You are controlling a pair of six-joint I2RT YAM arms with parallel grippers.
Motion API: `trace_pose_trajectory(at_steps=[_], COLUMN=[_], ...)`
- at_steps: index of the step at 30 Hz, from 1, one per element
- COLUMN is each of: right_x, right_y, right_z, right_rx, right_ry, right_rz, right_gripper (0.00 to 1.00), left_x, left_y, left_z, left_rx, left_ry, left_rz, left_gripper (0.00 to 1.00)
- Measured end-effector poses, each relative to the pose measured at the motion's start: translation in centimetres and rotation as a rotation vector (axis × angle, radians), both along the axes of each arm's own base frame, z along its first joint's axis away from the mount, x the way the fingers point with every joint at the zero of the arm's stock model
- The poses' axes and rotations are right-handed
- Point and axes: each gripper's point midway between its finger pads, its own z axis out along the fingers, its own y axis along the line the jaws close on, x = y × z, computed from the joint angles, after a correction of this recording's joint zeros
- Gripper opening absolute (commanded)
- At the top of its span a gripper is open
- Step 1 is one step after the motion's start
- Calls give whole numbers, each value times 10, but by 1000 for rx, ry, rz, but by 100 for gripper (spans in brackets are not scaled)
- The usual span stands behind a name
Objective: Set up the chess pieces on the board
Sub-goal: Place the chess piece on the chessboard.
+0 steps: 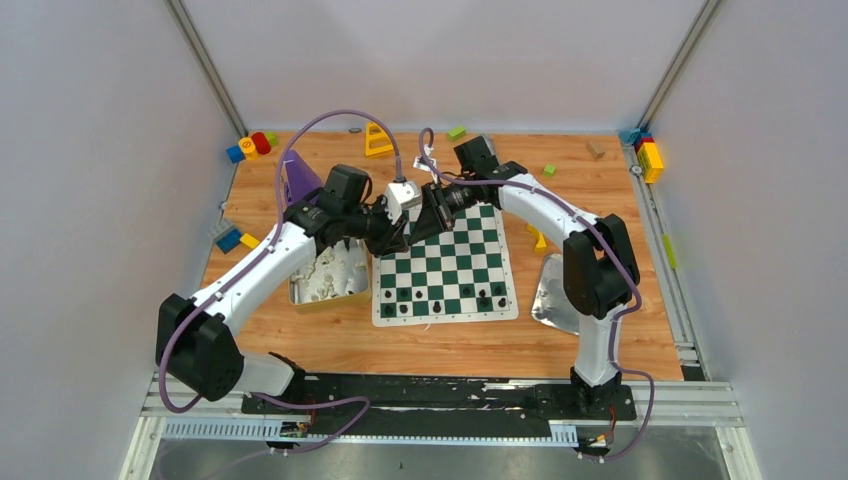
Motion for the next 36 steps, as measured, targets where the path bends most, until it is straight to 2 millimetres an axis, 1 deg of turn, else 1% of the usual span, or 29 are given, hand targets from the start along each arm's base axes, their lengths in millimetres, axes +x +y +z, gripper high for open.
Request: trace_pose_trajectory(at_steps=[5,10,12,13,15,17,18,19,21,23,26,28,29,30,31,32,34,36], right_x=[0,-1,-1,-1,-1,-1,-2,-2,-2,-1,1,4,6,9,10,13,17,20], right_y=[0,1,1,1,1,1,1,0,0,-3,-9,-16,-21,-26,-30,-34,-43,-51], right_z=[0,1,1,1,1,0,0,0,-2,-3,-5,-4,-2,0,2,4,6,4], right_rx=[2,4,5,5,4,5,5,4,1,-1,-12,-16,-18,-19,-20,-22,-35,-62], right_ry=[1,2,2,2,3,1,2,3,6,4,-6,-18,-29,-40,-52,-66,-103,-139], right_rz=[1,6,6,6,6,6,6,6,5,-1,-19,-39,-53,-67,-79,-92,-120,-143], right_gripper=[25,19,15,11,5,0,0,0,0,0,0,0,0,0,0,0,0,0], left_x=[1,1,1,1,2,2,2,2,2,2,3,5,5,5,6,6,7,7], left_y=[0,0,0,0,0,1,1,1,1,1,1,2,2,2,3,3,4,5], left_z=[0,0,0,0,0,0,0,-1,-1,-2,-2,-2,-2,-3,-3,-3,-3,-4], left_rx=[0,0,0,1,1,2,2,3,4,8,10,12,13,15,17,19,23,27], left_ry=[-2,0,0,-1,-1,-2,-2,-1,0,-1,-4,-8,-10,-10,-14,-13,-14,-15], left_rz=[2,7,9,9,10,12,13,13,16,18,25,31,32,34,34,36,42,44], left_gripper=[7,7,7,7,10,17,24,28,41,50,56,65,76,81,92,98,100,100])
